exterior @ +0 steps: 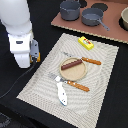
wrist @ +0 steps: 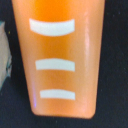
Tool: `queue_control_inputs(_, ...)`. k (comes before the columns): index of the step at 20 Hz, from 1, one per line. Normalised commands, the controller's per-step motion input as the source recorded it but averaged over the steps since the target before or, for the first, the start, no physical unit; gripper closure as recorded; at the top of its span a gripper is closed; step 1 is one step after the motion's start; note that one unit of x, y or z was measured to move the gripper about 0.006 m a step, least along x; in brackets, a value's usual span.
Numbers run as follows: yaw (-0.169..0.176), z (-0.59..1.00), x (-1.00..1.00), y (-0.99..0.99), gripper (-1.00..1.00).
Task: Interact with the objects in diverse but meaningful ways.
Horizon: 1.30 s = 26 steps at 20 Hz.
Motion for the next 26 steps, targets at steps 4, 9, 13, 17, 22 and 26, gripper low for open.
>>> queue_control_inputs(4,0.026,-0.45,-0.36,-0.03,1.00)
queue_control_inputs(9,0.028,-0.38,-0.35,-0.04,1.00)
queue_control_inputs(13,0.033,-0.33,-0.31,-0.03,1.00)
queue_control_inputs(17,0.036,-0.33,-0.30,-0.02,1.00)
queue_control_inputs(22,0.046,-0.23,-0.32,0.00,1.00)
queue_control_inputs(26,0.044,0.91,-0.72,0.19,1.00)
